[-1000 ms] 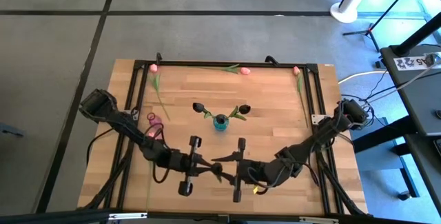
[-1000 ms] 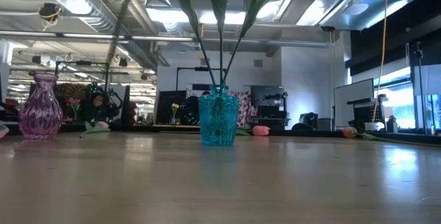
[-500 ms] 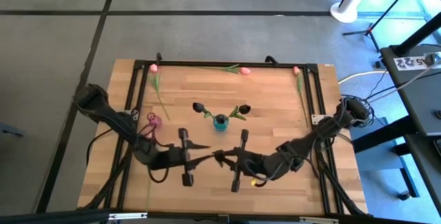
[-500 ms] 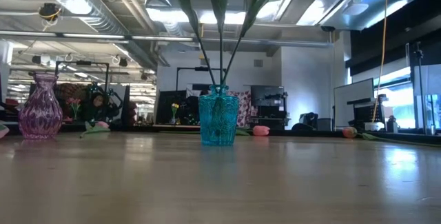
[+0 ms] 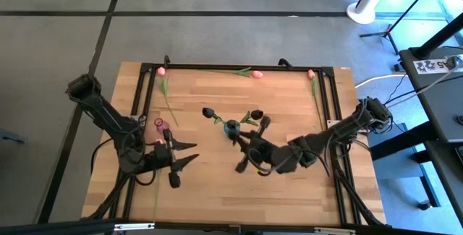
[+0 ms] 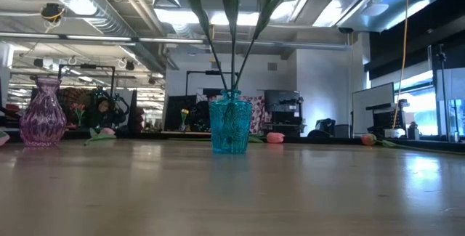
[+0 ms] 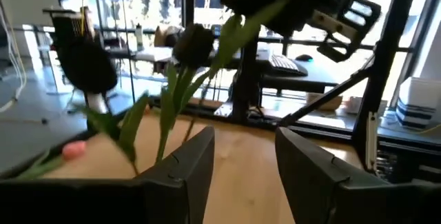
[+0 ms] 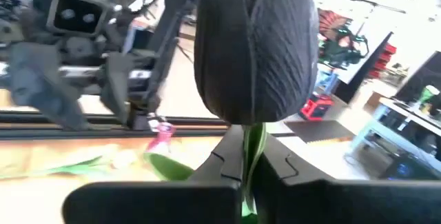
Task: Sort flowers into vase by color
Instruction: Put the black tulip into the blue vase
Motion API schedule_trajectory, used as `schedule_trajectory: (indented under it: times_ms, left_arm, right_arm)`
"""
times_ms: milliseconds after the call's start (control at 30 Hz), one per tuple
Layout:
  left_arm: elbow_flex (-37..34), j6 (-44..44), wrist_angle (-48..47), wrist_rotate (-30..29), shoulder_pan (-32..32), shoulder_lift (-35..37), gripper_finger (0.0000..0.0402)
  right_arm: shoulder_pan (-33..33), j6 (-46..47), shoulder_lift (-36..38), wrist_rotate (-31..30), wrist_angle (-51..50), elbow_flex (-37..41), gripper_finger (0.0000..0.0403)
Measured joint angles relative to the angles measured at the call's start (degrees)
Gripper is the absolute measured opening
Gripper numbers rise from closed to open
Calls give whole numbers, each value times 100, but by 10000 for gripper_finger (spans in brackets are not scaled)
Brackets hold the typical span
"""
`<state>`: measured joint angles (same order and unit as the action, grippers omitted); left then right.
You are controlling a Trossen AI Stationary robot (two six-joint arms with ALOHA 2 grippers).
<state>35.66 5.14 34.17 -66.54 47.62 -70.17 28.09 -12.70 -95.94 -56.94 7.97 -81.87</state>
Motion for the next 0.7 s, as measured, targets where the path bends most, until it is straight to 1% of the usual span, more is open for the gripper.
schedule_trajectory:
  times_ms: [100,300,433,700]
  left_arm:
    - [-284,311,-12,12,-2,50,151]
    - [-585,786,-4,457,-80,50,151]
    - [-616,827,6,461,-83,50,151]
    - [-616,827,9,470,-83,50,151]
  right_arm:
    - [-123,-88,0,-4,82,0,5]
    - [-272,-134,0,54,182,0,11]
    - [-265,-415,0,51,448,0,12]
    - [-261,-476,0,-56,387,0,13]
